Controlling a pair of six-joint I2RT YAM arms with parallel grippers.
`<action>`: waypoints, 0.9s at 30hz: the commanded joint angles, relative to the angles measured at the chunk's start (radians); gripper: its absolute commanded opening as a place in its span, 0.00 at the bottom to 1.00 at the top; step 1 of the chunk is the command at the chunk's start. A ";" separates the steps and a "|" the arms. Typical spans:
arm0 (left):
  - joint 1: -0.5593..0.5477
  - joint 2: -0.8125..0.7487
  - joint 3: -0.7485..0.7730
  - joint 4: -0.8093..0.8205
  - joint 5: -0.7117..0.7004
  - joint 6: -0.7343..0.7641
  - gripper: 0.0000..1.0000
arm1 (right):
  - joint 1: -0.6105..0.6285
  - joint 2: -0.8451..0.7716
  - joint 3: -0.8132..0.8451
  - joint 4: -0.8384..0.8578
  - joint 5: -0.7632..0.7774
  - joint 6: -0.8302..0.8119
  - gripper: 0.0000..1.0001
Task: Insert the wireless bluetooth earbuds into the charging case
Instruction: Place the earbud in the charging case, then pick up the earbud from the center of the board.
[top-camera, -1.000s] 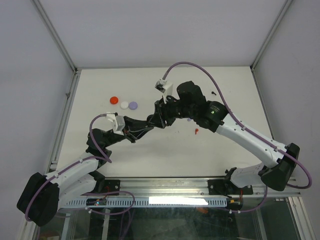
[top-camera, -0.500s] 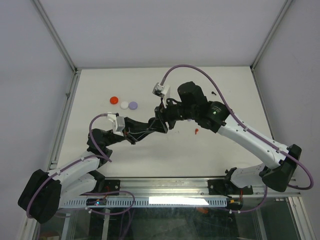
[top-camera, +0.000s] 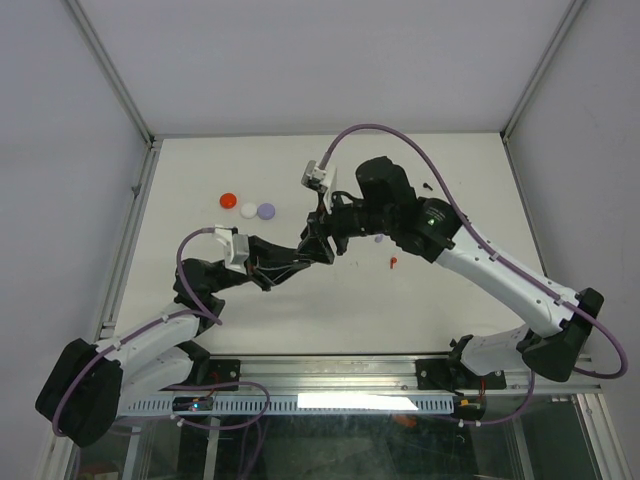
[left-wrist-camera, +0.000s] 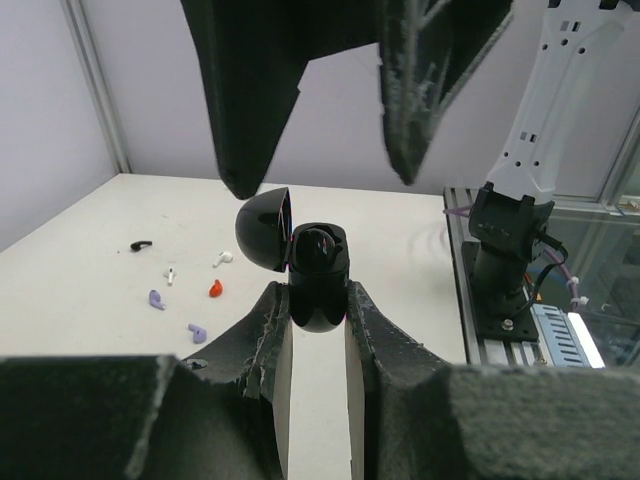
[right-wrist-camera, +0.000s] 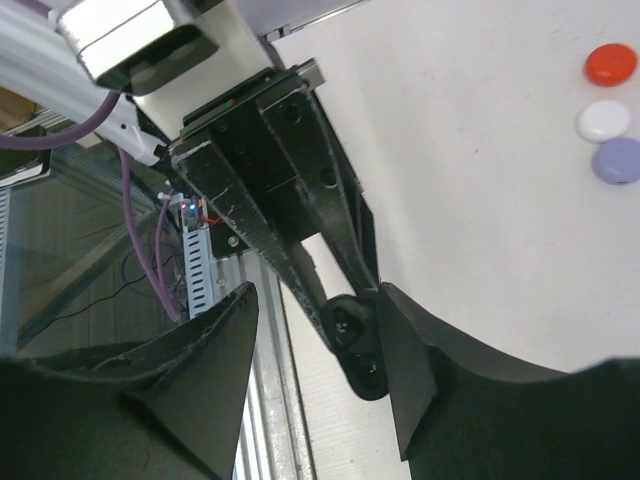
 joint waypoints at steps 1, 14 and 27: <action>-0.010 -0.044 0.013 0.011 -0.054 0.009 0.00 | -0.005 -0.008 0.080 0.020 0.095 -0.034 0.55; -0.010 -0.197 0.079 -0.546 -0.508 0.055 0.00 | -0.246 0.067 0.072 -0.022 0.413 0.006 0.56; -0.009 -0.182 0.328 -0.993 -0.565 0.199 0.00 | -0.637 0.348 0.055 0.076 0.538 -0.016 0.55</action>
